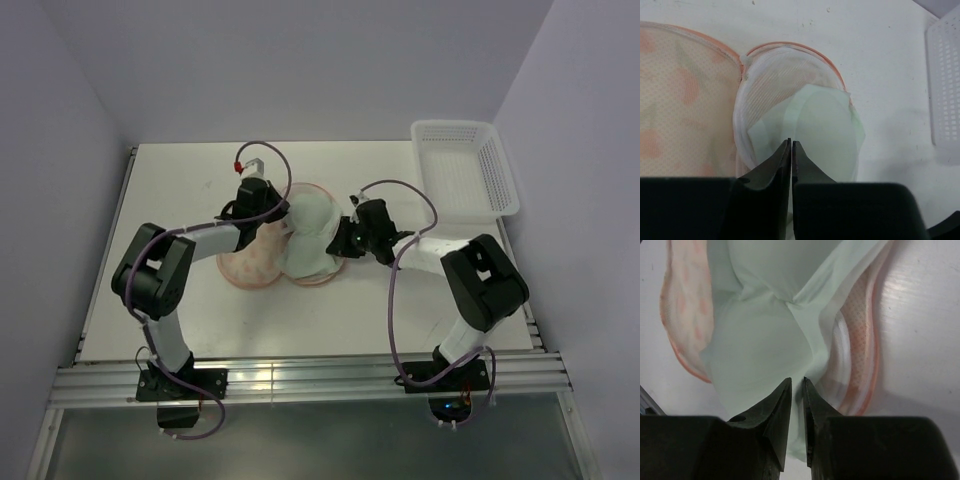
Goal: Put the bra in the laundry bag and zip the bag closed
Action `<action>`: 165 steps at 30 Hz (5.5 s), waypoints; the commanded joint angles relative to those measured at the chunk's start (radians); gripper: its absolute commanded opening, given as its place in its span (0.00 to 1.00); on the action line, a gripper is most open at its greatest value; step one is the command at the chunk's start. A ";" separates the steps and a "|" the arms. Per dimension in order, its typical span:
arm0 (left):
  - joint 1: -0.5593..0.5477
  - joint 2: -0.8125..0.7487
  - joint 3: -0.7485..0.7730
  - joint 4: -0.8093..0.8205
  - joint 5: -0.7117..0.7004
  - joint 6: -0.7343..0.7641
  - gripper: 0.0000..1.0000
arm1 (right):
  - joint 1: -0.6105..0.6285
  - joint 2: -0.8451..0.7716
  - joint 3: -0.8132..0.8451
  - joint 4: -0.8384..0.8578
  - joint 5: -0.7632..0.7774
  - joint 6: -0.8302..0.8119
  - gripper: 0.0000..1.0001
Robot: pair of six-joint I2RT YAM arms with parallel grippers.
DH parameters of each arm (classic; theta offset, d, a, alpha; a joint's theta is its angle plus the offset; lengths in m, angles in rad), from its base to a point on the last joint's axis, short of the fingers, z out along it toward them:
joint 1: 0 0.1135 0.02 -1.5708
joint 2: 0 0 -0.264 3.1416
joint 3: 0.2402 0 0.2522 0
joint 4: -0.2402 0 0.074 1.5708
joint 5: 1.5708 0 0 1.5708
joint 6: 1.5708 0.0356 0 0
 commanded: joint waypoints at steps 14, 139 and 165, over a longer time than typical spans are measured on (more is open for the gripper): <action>-0.030 -0.423 -0.283 -0.068 0.107 -0.078 0.46 | -0.088 0.022 0.244 -0.077 0.156 -0.065 0.45; 0.055 -0.547 -0.197 -0.533 -0.376 0.022 0.00 | -0.032 -0.033 0.226 -0.159 0.297 -0.075 0.50; -0.380 -0.060 0.449 -0.542 -0.315 -0.024 0.11 | -0.094 0.013 0.085 -0.133 0.300 -0.023 0.15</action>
